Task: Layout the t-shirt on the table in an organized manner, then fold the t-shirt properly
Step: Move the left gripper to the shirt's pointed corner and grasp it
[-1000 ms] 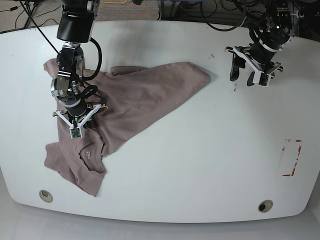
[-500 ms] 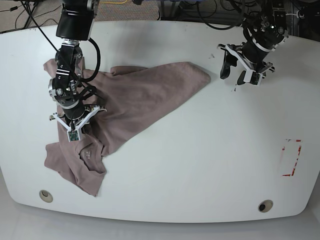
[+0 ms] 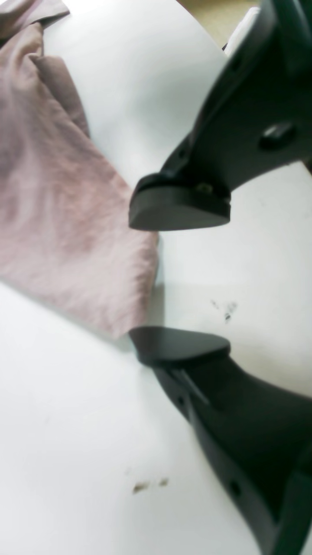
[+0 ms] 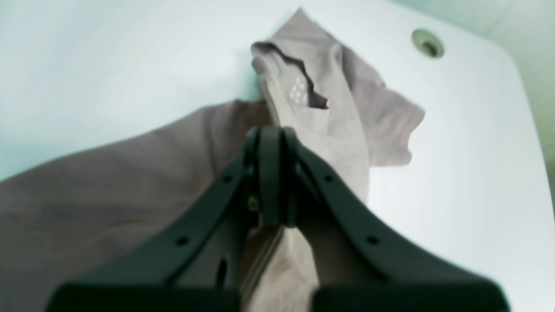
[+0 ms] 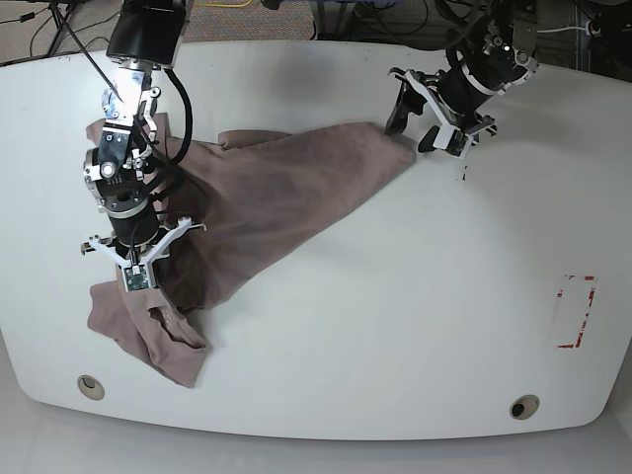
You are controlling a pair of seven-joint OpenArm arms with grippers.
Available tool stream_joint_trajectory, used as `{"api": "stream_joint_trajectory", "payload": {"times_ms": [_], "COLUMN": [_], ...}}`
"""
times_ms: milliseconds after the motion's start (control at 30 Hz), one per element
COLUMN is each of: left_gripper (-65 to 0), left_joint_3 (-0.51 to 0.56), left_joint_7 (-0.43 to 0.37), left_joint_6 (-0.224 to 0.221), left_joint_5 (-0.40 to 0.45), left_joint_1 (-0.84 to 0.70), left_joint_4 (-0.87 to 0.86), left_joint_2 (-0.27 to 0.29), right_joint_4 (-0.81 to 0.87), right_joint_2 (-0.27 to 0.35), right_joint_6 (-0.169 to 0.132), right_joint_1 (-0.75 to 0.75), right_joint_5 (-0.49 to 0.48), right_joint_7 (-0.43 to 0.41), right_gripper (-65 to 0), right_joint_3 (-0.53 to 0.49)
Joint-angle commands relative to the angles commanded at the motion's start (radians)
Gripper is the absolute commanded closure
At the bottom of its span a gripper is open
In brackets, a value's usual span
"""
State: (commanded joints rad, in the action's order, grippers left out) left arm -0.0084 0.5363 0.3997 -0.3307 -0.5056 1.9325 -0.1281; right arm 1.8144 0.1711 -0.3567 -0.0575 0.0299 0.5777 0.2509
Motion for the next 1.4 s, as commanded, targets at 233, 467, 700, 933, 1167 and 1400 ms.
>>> {"api": "stream_joint_trajectory", "payload": {"times_ms": [233, 467, 700, 933, 1167, 1400], "left_gripper": [-50.4, -50.4, -50.4, -38.9, -17.1, 0.0], "left_joint_3": [-0.003, 0.0, 0.002, 0.107, 0.16, 0.155], "left_joint_7": [0.012, 0.074, 0.077, 0.077, 0.077, 0.077], "left_joint_6": [-0.008, -0.028, -0.023, -0.023, -0.023, -0.025], "left_joint_5": [0.0, -0.005, -0.005, -0.005, 0.0, 0.0], "left_joint_1": [0.057, 0.144, 0.201, 0.232, 0.239, 0.241], "left_joint_4": [-0.055, -0.166, -0.227, -0.262, -0.313, -0.328], "left_joint_2": [0.012, 0.017, 0.041, 0.037, 0.035, 0.035], "right_joint_4": [0.0, 0.003, 0.009, 0.009, 0.009, 0.009], "right_joint_2": [-0.002, -0.002, -0.003, -0.003, -0.003, -0.003], "right_joint_6": [0.0, 0.0, 0.0, 0.0, 0.0, 0.0], "right_joint_1": [0.002, 0.02, 0.028, 0.028, 0.028, 0.029], "right_joint_5": [-0.003, -0.005, -0.006, -0.006, -0.006, -0.006], "right_joint_7": [0.0, 0.0, 0.0, 0.0, 0.0, 0.0], "right_gripper": [0.0, 0.0, 0.0, 0.0, 0.0, 0.0], "right_joint_3": [0.002, 0.002, 0.002, 0.002, 0.002, 0.002]}}
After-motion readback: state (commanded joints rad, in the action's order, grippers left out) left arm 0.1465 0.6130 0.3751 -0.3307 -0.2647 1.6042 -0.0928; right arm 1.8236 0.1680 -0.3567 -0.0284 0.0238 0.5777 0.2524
